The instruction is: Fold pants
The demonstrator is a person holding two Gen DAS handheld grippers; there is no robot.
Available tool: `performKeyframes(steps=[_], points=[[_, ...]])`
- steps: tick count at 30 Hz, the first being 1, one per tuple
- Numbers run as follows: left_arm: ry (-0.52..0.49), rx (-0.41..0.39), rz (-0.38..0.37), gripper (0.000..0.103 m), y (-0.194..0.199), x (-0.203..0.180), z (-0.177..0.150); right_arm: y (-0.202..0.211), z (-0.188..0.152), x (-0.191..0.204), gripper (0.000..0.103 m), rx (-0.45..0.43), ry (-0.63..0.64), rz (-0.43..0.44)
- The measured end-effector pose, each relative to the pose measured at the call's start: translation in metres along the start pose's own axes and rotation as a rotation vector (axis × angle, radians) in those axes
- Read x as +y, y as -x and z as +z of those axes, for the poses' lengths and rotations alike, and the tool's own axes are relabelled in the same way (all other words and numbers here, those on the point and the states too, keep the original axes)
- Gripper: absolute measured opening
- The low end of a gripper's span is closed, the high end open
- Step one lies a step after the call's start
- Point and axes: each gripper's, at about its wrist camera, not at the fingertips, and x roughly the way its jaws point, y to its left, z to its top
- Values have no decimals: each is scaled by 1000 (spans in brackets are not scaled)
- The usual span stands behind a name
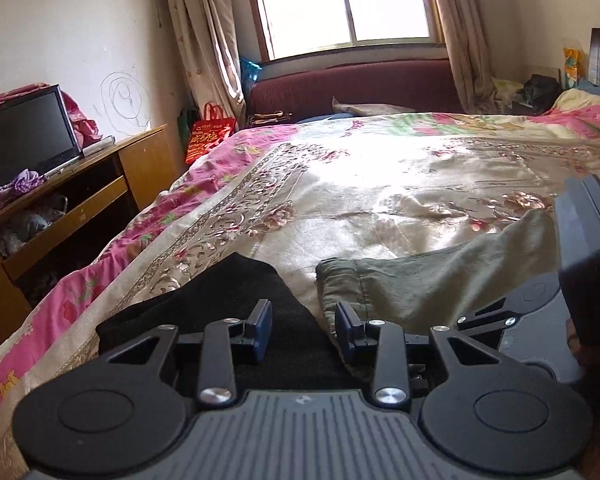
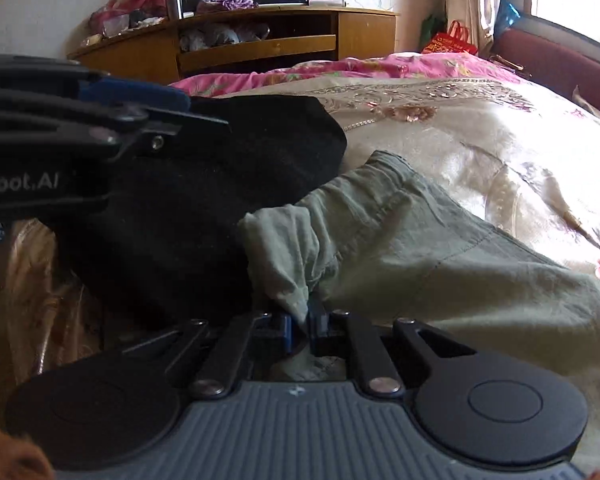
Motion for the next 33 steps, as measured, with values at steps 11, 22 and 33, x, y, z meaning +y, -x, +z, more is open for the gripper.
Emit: performKeyframes(steps=[11,22,33], points=[[-208,127,-190,51,-40,-99,-2,163,-74,-107,60,-115,-389,-151],[-287,112,-296,50,-29,-193,35,348,-260,-245,62,-214,-955,-659],[-599,-17,-800,52,-15,-449,94,375,-301,-256,62,-368,-1001,-678]])
